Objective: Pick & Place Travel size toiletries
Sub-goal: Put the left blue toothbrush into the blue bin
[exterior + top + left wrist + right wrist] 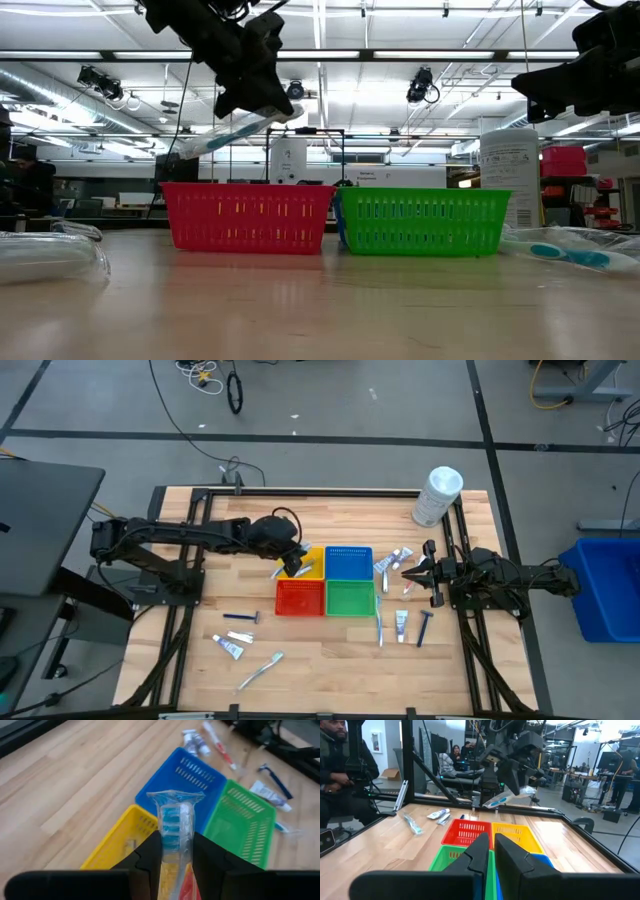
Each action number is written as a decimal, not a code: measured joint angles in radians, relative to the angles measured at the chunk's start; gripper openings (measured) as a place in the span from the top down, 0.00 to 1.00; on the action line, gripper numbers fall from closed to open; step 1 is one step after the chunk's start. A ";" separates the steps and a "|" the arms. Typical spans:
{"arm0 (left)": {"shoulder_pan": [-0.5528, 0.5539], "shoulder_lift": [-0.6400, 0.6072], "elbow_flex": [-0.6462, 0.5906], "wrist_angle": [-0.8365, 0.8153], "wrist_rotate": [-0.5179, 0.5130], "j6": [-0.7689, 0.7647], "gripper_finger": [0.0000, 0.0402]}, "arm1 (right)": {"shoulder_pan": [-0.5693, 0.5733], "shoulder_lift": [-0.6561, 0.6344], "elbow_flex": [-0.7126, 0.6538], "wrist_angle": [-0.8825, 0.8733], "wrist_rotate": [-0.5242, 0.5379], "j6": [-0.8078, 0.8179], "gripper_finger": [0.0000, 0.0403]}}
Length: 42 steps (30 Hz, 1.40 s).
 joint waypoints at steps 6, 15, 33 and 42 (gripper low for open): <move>0.002 0.000 0.000 0.018 0.032 0.000 0.76 | 0.000 0.000 0.000 0.000 0.000 0.000 0.90; 0.012 0.017 0.065 0.022 0.026 0.035 0.75 | 0.000 0.000 0.000 0.000 0.000 0.000 0.90; 0.049 0.217 0.269 0.070 0.129 0.131 0.75 | 0.000 0.000 0.000 0.000 0.000 0.000 0.90; 0.052 0.248 0.280 0.158 0.127 0.190 0.75 | 0.000 0.000 0.000 0.000 0.000 0.000 0.90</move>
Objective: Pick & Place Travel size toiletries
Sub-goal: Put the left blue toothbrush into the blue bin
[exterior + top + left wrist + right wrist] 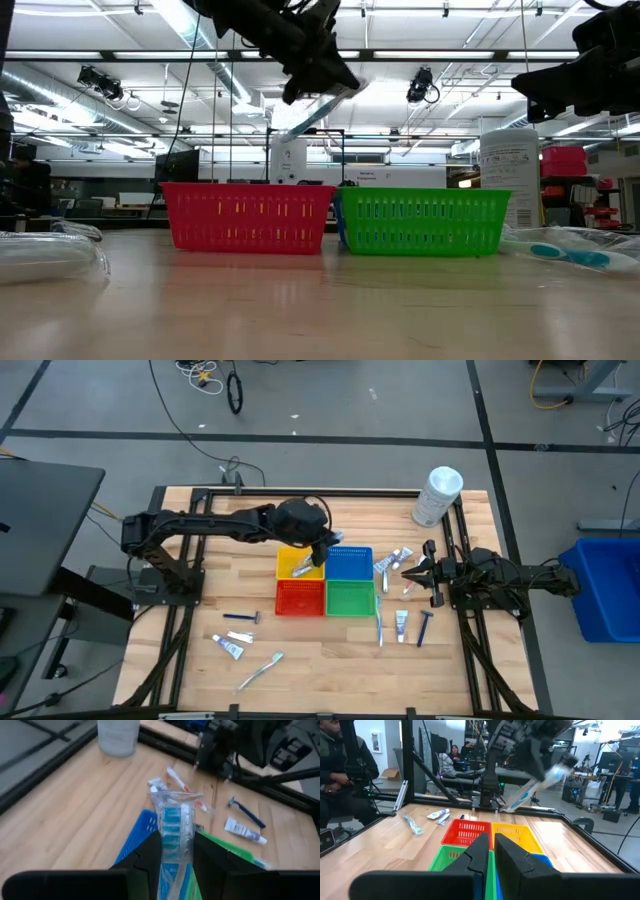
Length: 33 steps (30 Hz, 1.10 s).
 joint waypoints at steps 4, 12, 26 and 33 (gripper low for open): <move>0.000 -0.001 0.001 0.101 -0.017 0.034 0.75 | 0.000 0.000 0.000 0.000 0.000 0.000 0.90; 0.013 -0.001 0.001 0.171 -0.014 0.032 0.74 | 0.000 0.000 0.000 0.000 0.000 0.000 0.90; 0.030 0.034 0.115 0.126 0.009 0.038 0.74 | 0.000 0.000 0.000 0.000 0.000 0.000 0.90; 0.031 0.153 0.244 0.068 0.069 0.039 0.74 | 0.000 0.000 0.000 0.000 0.000 0.000 0.90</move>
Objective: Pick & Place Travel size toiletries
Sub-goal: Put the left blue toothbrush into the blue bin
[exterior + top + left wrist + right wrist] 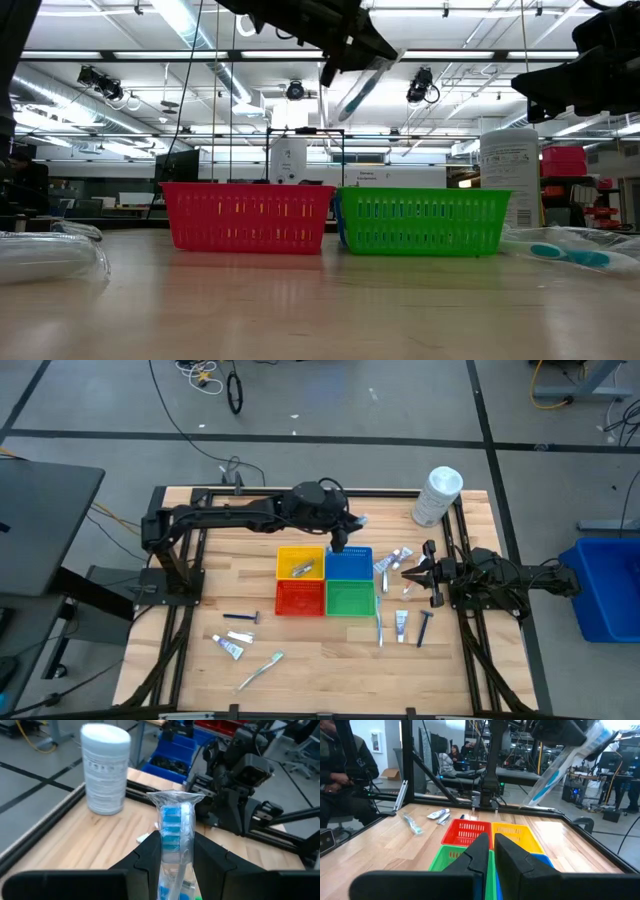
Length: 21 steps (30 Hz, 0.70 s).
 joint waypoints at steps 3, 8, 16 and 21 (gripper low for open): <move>0.000 0.035 0.035 -0.004 0.018 -0.001 0.74 | 0.000 0.000 0.000 0.000 0.000 0.000 0.90; 0.000 0.077 0.058 -0.016 0.030 -0.027 0.74 | 0.000 0.000 0.000 0.000 0.000 0.000 0.90; -0.001 0.134 0.047 0.017 0.013 -0.079 0.74 | 0.000 0.000 0.000 0.000 -0.001 0.000 0.90; -0.004 0.178 0.048 0.038 0.030 -0.102 0.74 | 0.000 0.000 0.000 0.000 0.000 0.000 0.90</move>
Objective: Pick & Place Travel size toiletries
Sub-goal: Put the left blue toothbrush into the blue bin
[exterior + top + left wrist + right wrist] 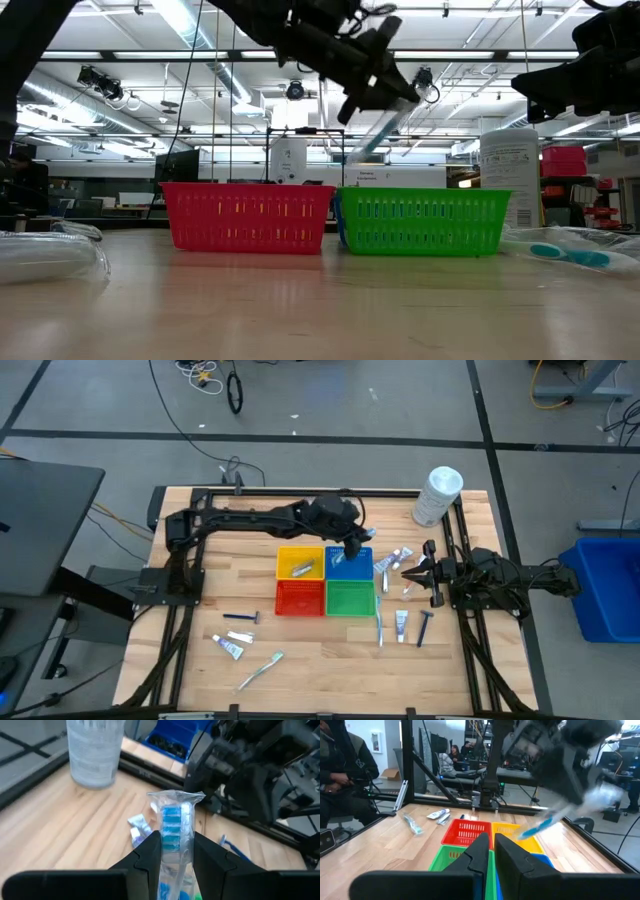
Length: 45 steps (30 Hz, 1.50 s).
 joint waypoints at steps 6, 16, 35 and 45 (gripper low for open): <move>0.000 0.041 -0.004 0.028 0.000 -0.027 0.74 | 0.000 0.000 0.000 0.000 -0.001 0.000 0.90; 0.000 0.074 -0.006 0.032 -0.015 -0.058 0.74 | 0.000 0.000 0.000 0.000 0.000 0.000 0.90; -0.001 0.110 -0.007 0.017 -0.011 -0.082 0.74 | 0.000 0.000 0.000 0.000 0.000 0.000 0.90; -0.001 0.110 -0.007 0.013 -0.024 -0.083 0.71 | 0.000 0.000 0.000 0.000 0.000 0.000 0.90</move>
